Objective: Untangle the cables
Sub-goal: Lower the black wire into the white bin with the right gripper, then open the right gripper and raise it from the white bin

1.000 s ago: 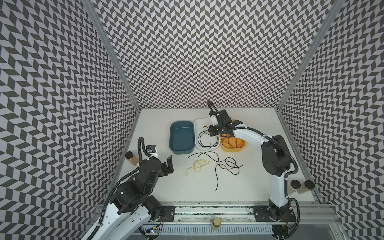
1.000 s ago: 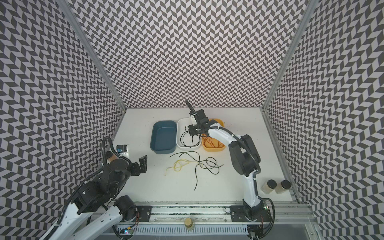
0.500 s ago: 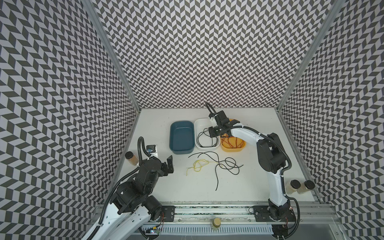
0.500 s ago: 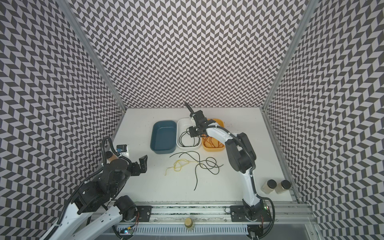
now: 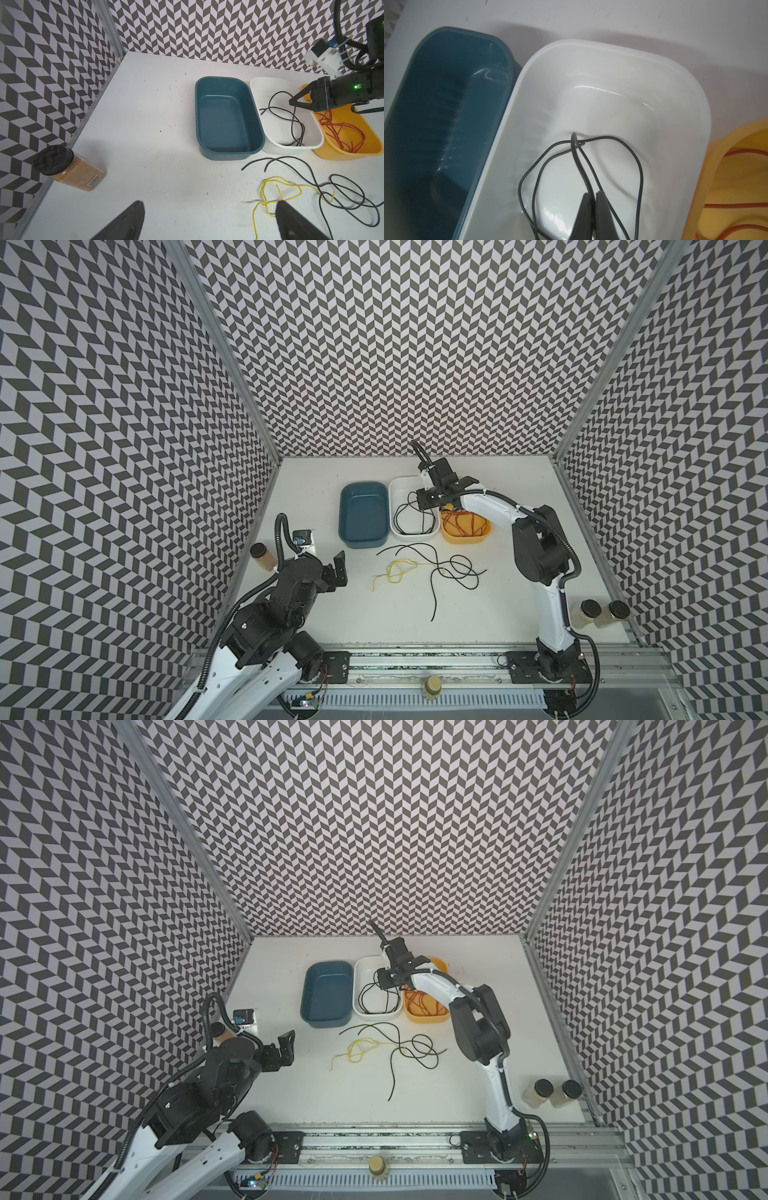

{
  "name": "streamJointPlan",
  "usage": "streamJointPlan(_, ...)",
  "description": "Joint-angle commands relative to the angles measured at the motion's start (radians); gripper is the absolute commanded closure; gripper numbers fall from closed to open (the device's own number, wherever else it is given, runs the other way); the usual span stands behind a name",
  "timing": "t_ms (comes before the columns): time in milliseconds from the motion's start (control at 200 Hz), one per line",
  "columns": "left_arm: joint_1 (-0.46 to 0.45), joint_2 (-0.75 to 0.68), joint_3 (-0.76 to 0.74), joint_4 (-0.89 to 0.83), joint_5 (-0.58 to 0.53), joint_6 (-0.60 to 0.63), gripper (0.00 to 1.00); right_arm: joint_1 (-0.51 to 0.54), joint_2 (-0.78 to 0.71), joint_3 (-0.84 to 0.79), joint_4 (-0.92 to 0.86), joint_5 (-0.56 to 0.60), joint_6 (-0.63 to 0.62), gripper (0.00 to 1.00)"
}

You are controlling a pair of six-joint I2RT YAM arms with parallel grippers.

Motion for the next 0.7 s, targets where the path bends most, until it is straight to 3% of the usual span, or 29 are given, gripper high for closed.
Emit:
streamJointPlan(0,0.009,0.003,-0.008,0.016,-0.003,0.004,0.00,-0.001,0.015,0.025,0.047,0.048,0.023,0.98)
streamJointPlan(426,0.013,0.037,-0.007,0.016,-0.004,0.004,0.00,0.003,0.030,0.067,0.010,0.040,0.034,0.87)
streamJointPlan(696,0.015,0.043,-0.006,0.013,-0.005,0.005,0.00,0.013,-0.062,0.068,0.002,0.040,0.039,0.63)
